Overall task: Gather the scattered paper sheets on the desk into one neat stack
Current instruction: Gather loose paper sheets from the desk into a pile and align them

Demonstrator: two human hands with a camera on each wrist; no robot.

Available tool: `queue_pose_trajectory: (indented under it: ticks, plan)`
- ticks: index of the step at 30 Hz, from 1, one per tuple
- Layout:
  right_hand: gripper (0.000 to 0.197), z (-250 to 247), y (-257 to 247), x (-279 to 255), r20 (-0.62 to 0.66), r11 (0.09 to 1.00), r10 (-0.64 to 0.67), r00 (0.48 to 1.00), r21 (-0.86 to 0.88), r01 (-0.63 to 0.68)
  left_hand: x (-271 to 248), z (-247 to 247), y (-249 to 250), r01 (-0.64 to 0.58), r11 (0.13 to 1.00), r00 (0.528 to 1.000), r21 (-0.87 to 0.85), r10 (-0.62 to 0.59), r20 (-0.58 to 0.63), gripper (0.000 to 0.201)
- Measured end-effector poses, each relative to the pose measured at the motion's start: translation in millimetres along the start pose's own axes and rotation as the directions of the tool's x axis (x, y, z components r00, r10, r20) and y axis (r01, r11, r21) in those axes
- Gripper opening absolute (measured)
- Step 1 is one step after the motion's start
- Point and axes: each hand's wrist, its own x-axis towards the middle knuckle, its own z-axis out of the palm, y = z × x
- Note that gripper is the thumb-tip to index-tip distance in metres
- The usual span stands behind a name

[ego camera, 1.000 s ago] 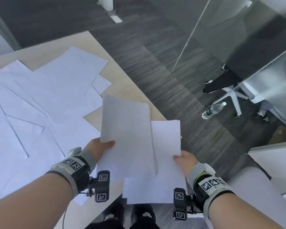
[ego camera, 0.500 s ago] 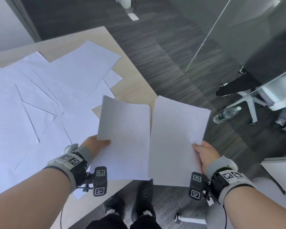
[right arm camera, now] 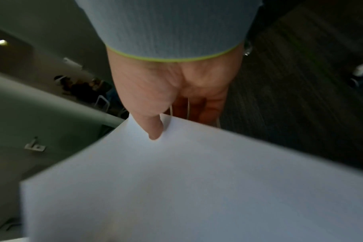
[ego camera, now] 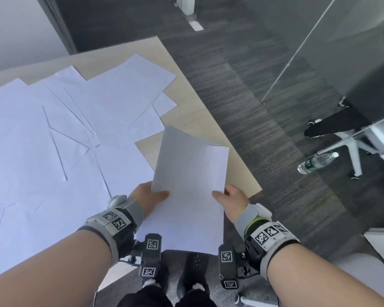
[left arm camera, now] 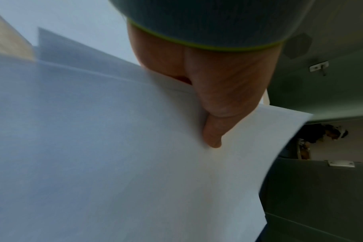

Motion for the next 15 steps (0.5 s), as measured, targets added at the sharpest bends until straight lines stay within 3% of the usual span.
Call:
queue_pose_trajectory:
  ticks: [2, 5, 8, 12, 15]
  plan:
    - [0.019, -11.5, -1.3, 1.5, -0.057, 0.998, -0.040, 0.998, 0.041, 0.042, -6.6, -1.8, 7.3, -0.046, 0.998, 0.999, -0.041, 0.045, -0.020, 0.003]
    - [0.045, -27.7, -20.1, 1.9, -0.043, 0.964, -0.071, 0.997, 0.252, 0.080, -19.4, -6.4, 26.0, -0.142, 0.977, 0.990, -0.160, 0.138, -0.039, 0.012]
    - [0.041, -39.7, -55.2, -2.7, 0.075, 0.930, -0.136, 0.988, 0.354, 0.101, -30.4, -14.0, 51.9, -0.229, 0.934, 0.973, -0.275, 0.221, -0.061, 0.008]
    - [0.015, -56.9, -103.5, -16.0, 0.018, 0.876, -0.287, 0.958, 0.409, 0.255, -37.8, -29.8, 84.8, -0.354, 0.846, 0.934, -0.398, 0.338, -0.112, 0.016]
    - [0.016, -71.0, -117.2, -19.3, 0.014, 0.859, -0.378, 0.926, 0.378, 0.345, -31.5, -29.7, 98.0, -0.438, 0.820, 0.898, -0.368, 0.418, -0.138, 0.027]
